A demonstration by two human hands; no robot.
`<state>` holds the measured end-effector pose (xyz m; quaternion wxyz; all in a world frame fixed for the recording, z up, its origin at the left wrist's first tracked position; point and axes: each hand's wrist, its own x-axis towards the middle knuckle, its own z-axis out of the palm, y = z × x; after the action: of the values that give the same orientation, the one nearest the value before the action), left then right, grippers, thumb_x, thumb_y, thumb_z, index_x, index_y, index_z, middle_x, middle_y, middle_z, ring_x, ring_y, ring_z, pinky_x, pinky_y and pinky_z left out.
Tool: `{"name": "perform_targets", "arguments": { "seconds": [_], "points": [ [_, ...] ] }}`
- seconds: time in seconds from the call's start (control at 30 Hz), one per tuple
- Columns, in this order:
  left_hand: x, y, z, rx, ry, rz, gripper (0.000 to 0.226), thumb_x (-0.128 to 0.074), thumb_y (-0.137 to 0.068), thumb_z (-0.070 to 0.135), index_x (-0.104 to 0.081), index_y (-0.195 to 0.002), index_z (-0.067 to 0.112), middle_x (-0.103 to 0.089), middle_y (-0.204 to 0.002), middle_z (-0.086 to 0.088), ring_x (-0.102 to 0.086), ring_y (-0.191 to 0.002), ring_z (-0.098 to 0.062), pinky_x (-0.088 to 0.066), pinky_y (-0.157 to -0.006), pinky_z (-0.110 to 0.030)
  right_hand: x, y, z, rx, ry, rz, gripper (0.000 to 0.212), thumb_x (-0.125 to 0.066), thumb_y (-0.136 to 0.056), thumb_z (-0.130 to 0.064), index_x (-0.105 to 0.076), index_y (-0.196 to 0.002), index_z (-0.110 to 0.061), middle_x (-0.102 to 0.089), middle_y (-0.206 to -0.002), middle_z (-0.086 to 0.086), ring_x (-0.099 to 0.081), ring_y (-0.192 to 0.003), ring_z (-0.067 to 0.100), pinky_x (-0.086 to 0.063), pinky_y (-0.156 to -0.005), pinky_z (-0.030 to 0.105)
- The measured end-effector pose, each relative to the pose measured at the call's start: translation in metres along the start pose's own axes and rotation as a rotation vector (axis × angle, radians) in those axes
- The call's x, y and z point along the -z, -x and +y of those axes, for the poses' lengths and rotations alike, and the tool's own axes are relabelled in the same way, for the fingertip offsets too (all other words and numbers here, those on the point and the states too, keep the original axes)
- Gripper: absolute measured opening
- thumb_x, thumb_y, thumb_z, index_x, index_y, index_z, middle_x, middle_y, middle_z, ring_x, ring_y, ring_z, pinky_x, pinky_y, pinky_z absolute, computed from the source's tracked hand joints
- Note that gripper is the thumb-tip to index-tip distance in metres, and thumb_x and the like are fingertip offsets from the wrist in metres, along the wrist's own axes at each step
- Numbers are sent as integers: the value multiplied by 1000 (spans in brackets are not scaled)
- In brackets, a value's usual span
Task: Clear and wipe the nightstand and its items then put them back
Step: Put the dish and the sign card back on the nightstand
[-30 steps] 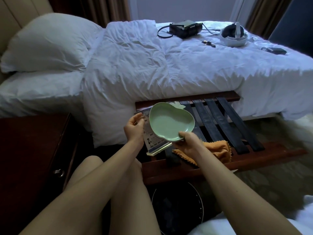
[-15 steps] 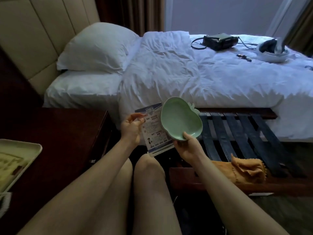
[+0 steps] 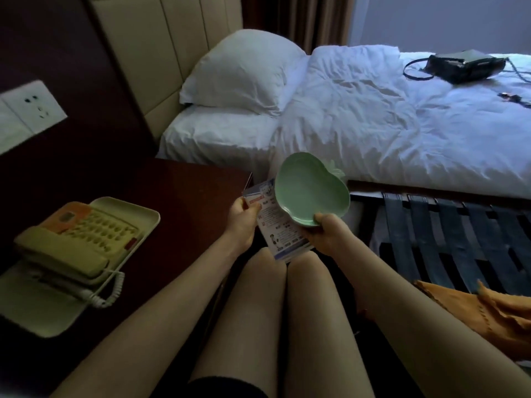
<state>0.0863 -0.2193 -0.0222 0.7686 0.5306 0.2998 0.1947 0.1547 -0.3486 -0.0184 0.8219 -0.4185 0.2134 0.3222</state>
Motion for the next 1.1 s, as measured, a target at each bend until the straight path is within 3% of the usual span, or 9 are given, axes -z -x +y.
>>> {"name": "perform_targets", "arguments": {
  "seconds": [0.1,0.23,0.37,0.53,0.67,0.77,0.9,1.03,1.1],
  "points": [
    [31,0,0,99,-164,-141,34,-57,-90,15,-38,-116,25,-59,-112,-4,-60,-99,-25,-53,-71,-45,-20,0,15,-41,69,20,34,-31,-98,-1,-40,-131,-3,-45,-135,21,-45,-122,35,-42,-91,49],
    [71,4,2,223,-156,-236,54,-57,-83,-8,-37,-104,38,-58,-107,-3,-61,-94,-23,-56,-63,-43,-45,1,27,-104,153,87,35,-32,-97,0,-40,-130,-1,-42,-133,22,-45,-120,35,-44,-86,50],
    [99,2,9,152,-15,-76,46,-56,-82,-11,-45,-121,11,-61,-108,-9,-63,-90,-24,-54,-63,-41,-75,2,41,-157,205,39,35,-32,-98,-1,-38,-133,0,-43,-133,20,-46,-121,33,-43,-80,48],
    [129,-4,32,59,81,119,26,-54,-86,-8,-53,-96,15,-62,-98,-7,-62,-86,-22,-52,-63,-34,-118,-1,60,-182,247,-141,38,-27,-100,-2,-35,-137,-2,-43,-138,21,-44,-125,35,-39,-93,48],
    [150,-15,51,-19,48,216,21,-53,-87,-6,-51,-97,13,-61,-95,-5,-59,-93,-23,-52,-73,-35,-147,-5,73,-200,297,-234,40,-27,-99,-1,-33,-139,-5,-42,-138,21,-46,-122,34,-45,-75,46],
    [171,-29,66,-85,-38,320,19,-54,-88,-4,-52,-90,16,-62,-89,-2,-61,-88,-19,-54,-71,-31,-166,-15,81,-91,392,-279,45,-32,-95,3,-31,-138,-10,-43,-135,20,-53,-102,34,-51,-55,42],
    [204,-47,78,-202,-221,503,24,-56,-88,1,-52,-83,24,-61,-85,6,-61,-83,-14,-52,-71,-29,-182,-37,86,64,505,-308,48,-43,-94,-3,-27,-137,-18,-42,-132,15,-56,-97,33,-52,-51,42],
    [228,-64,84,-270,-352,631,20,-55,-89,4,-52,-93,23,-58,-86,12,-59,-84,-10,-51,-71,-25,-196,-57,100,35,518,-342,50,-41,-93,-1,-29,-138,-20,-43,-134,16,-56,-101,35,-54,-45,35],
    [237,-78,90,-290,-367,666,20,-53,-90,3,-51,-98,22,-61,-93,7,-60,-90,-13,-51,-76,-28,-202,-69,108,19,507,-322,52,-37,-90,5,-30,-135,-19,-42,-133,18,-55,-101,35,-53,-43,35]
  ]
}}
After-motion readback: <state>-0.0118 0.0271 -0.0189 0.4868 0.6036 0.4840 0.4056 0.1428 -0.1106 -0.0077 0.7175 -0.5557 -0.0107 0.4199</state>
